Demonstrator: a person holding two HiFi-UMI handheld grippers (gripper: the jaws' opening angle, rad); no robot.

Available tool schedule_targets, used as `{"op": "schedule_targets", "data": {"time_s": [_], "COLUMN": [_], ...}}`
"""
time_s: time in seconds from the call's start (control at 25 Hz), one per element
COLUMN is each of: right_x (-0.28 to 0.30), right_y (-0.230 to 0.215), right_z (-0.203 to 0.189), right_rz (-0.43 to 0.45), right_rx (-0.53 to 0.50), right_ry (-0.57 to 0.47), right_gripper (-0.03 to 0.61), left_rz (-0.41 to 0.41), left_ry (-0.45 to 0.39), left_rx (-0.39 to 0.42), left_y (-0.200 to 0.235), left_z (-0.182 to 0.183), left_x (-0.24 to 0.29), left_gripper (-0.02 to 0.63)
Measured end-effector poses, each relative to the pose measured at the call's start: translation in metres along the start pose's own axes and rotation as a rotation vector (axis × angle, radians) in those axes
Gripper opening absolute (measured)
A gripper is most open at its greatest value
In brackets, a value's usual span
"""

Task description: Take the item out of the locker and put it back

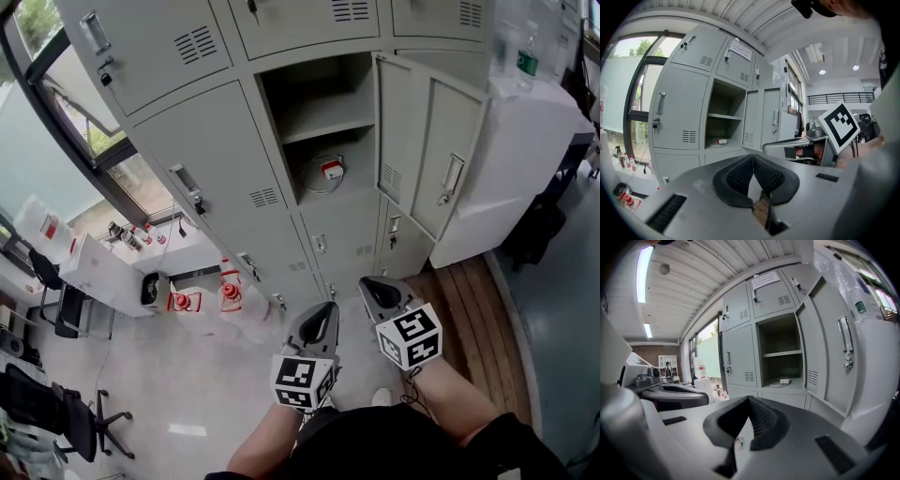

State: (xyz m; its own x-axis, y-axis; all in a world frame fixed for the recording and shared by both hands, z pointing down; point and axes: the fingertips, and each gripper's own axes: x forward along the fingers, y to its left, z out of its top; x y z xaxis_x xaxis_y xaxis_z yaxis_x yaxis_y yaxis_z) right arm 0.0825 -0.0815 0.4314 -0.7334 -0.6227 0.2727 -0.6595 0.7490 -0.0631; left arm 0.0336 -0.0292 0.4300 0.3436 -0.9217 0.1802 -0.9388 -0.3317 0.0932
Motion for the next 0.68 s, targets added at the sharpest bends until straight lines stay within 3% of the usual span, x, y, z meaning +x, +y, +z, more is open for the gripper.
{"op": "schedule_targets", "data": {"time_s": [0.68], "right_x": [-0.018], "right_y": [-0.002], "right_z": [-0.001], "right_rz": [0.003], "right_rx": [0.004], "right_ry": [-0.009], "right_gripper": [0.052], "left_rz": [-0.013], "left_ry": [-0.009], "left_rx": [0.01], "left_y": [-0.02], "left_z": [0.006], "left_x": [-0.002], "left_gripper": [0.015]}}
